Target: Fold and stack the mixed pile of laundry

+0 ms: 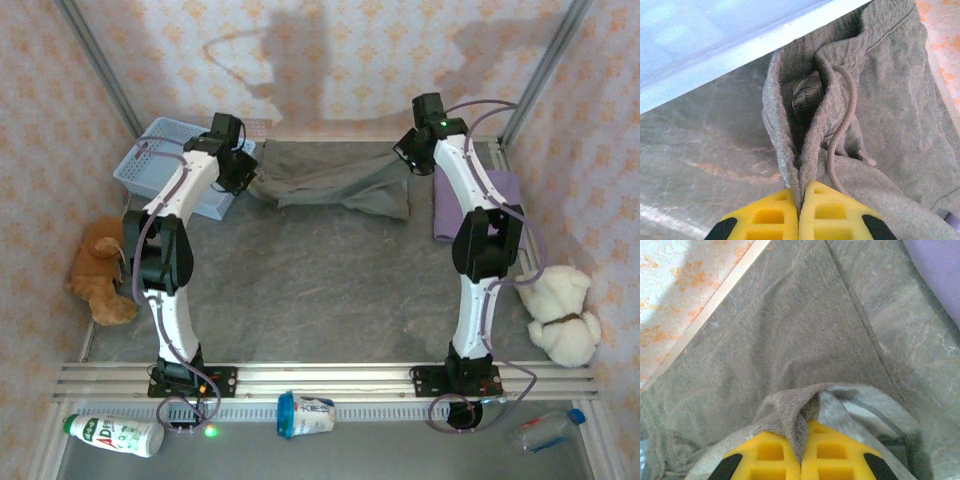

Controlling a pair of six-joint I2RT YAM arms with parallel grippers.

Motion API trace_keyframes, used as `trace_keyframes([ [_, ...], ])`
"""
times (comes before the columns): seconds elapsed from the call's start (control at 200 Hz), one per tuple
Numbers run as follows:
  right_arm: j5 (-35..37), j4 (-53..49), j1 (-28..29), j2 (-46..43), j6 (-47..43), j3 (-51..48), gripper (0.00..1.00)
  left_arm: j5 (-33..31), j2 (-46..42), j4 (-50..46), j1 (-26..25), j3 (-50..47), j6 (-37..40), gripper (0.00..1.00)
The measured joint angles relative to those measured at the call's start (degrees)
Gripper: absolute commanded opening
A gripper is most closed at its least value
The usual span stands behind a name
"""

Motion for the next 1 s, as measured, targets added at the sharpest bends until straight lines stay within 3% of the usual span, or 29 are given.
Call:
trace_keyframes([
  [0.22, -2.5, 0.0, 0.0, -0.7, 0.1, -1.1, 0.00, 0.9, -0.5, 0.0, 0.0, -3.0, 0.2, 0.00],
  [0.37, -3.6, 0.4, 0.1, -7.0, -1.2, -10.1, 0.00, 2.0, -5.7, 0.4, 0.0, -12.4, 1.1, 0.00],
  [0.711, -4.4, 1.0, 5.7, -40.0, -1.4, -46.9, 0.00, 3.4, -31.7, 1.2, -1.1, -38.8, 2.8, 0.00],
  [0.876, -4.3, -1.1, 9.6, -54.9, 2.1, -62.7, 0.00, 2.8, -43.0, 0.0, -4.4, -52.5, 1.7, 0.00],
  [1.001, -4.2, -5.4, 10.9, -66.7, 5.2, -69.3, 0.00, 1.9, -53.4, -2.4, -7.8, -60.3, -1.2, 0.00],
])
